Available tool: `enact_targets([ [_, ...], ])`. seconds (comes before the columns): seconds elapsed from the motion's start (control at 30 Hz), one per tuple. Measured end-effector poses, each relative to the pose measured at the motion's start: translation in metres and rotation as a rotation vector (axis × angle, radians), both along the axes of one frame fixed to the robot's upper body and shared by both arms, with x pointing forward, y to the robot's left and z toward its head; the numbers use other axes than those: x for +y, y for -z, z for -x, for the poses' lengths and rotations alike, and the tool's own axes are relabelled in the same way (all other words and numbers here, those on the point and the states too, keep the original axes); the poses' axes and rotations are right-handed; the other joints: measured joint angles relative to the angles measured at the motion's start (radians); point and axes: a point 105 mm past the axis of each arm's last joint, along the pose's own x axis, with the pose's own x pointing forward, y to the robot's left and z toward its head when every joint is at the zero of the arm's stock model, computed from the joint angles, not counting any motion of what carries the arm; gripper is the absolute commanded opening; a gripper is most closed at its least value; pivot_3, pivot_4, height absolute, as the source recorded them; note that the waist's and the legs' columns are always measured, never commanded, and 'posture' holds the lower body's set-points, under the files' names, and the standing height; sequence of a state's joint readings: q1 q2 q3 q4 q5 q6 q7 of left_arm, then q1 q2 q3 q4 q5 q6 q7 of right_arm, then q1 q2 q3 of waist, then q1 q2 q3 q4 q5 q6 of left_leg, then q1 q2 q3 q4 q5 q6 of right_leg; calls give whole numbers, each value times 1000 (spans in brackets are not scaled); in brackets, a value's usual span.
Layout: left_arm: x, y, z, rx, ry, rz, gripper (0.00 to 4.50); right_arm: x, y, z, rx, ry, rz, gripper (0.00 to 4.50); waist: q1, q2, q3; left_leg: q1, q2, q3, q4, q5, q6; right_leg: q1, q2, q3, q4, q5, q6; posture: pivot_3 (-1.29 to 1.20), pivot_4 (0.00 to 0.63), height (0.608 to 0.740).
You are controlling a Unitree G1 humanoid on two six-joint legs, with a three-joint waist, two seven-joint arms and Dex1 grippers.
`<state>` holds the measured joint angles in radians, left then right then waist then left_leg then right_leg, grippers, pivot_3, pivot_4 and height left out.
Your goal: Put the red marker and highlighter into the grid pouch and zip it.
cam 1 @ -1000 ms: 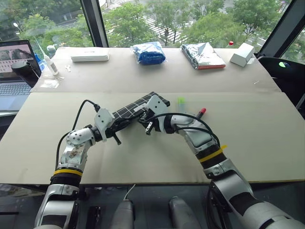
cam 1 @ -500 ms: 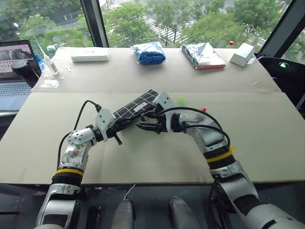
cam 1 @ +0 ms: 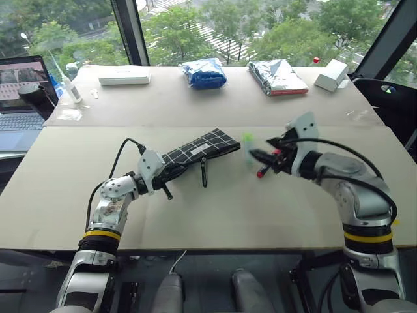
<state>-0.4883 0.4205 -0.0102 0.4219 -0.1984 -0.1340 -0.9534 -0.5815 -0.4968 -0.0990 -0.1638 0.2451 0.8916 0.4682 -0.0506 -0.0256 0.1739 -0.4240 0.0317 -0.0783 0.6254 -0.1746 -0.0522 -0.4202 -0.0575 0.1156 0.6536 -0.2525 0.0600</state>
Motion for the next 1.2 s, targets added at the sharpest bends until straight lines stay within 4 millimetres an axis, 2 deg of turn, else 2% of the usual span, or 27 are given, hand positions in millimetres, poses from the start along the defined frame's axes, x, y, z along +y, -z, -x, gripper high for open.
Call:
enact_targets([
  [0.2, -7, 1, -2, 4, 14, 13, 0, 6, 20, -7, 55, 183, -106, 3581, 3, 0, 0, -1, 0, 0, 1, 0, 0, 0, 0, 0, 1, 0, 0, 0, 150, 740],
  [0.4, -7, 0, -2, -15, 16, 13, 0, -6, 26, -6, 75, 377, -118, 3581, 5, 0, 0, 0, 0, 0, 1, 0, 0, 0, 0, 0, 1, 0, 0, 0, 150, 740],
  [0.6, -7, 1, -2, -13, 13, 15, 0, -1, 26, -5, 73, 394, -125, 3581, 3, 0, 0, 0, 0, 0, 1, 0, 0, 0, 0, 0, 1, 0, 0, 0, 150, 740],
  [0.77, -7, 2, -2, -12, 4, 20, 0, 12, 39, -5, 109, 398, -108, 3581, 2, 0, 0, 0, 0, 0, 1, 0, 0, 0, 0, 0, 1, 0, 0, 0, 150, 740],
  [0.93, -5, 4, -1, -7, -6, 23, 0, 3, 65, -6, 182, 482, -63, 3581, 4, 0, 0, 0, 0, 0, 1, 0, 0, 0, 0, 0, 1, 0, 0, 0, 150, 740],
  [1.2, -5, 3, -1, -12, -10, 25, 0, 4, 66, -8, 172, 498, -77, 3581, 1, 0, 0, 0, 0, 0, 0, 0, 0, 0, 0, 0, 1, 0, 0, 0, 150, 740],
])
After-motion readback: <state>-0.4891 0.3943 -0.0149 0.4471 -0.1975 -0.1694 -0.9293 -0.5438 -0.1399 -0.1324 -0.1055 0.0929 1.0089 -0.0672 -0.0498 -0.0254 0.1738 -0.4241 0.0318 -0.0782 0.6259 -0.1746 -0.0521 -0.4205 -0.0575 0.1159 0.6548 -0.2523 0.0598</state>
